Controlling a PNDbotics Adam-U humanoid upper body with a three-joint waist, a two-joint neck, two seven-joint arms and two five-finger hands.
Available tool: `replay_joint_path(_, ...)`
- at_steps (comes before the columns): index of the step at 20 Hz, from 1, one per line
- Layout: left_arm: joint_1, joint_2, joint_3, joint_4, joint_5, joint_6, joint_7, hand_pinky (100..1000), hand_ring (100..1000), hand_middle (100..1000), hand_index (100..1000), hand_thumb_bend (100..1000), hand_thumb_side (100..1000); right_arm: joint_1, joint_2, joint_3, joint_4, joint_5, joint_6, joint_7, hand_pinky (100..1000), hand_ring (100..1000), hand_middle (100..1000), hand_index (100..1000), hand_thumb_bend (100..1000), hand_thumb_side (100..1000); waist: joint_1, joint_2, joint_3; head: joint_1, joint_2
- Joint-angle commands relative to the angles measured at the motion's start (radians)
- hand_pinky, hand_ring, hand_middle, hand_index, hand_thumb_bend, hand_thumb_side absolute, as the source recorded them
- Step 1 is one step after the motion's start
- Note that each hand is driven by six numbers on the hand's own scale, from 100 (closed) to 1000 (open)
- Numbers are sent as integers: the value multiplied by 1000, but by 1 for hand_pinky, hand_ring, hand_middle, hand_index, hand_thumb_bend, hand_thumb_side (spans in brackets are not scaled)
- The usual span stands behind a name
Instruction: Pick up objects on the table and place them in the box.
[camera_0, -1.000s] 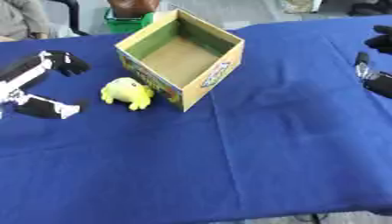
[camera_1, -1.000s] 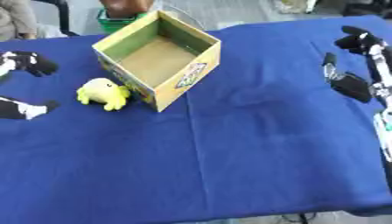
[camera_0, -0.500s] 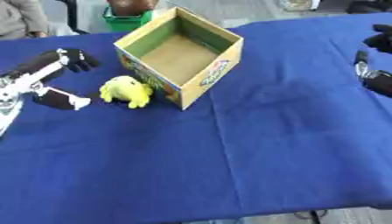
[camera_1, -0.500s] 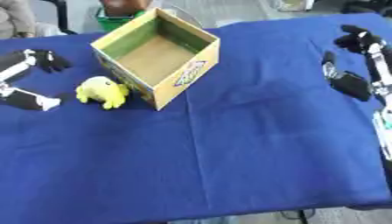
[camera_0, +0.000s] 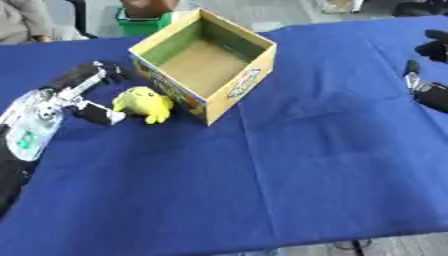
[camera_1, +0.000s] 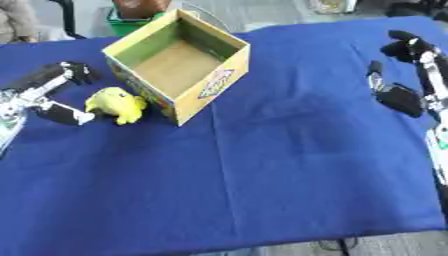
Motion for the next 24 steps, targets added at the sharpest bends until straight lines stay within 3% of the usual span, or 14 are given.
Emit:
replay_joint_path(1,-31,-5,14,10,-33,-8,16,752,758,738,826,403,100,-17,-14,-2,-11,-6,-2,2,851,794,700,913,100,228,-4,-15,-3,4,9)
replay_joint_path(10,-49,-41,17,47,-114,-16,34,763,762,745,829,380,100,-20,-12,1,-9,-6,-4,6,851,794,699,908,100,228,-3,-14,-10,8,10)
replay_joint_path(16,-51,-53,22,79,-162,-39,-17,757,744,727,822,316,100,-20,-12,1,-9,-7,-5,7,851,794,697,904,100,228,-3,-13,-13,7,12)
replay_joint_path(20,-48,-49,26,76,-185,-51,-42,681,612,589,737,271,100,-19,-13,0,-9,-7,-5,7,851,794,697,902,100,228,-2,-13,-11,5,12)
replay_joint_path(24,-45,-43,30,63,-208,-41,-24,578,459,411,577,201,100,-19,-12,-2,-11,-7,-4,6,851,793,697,901,100,228,-2,-13,-9,2,11)
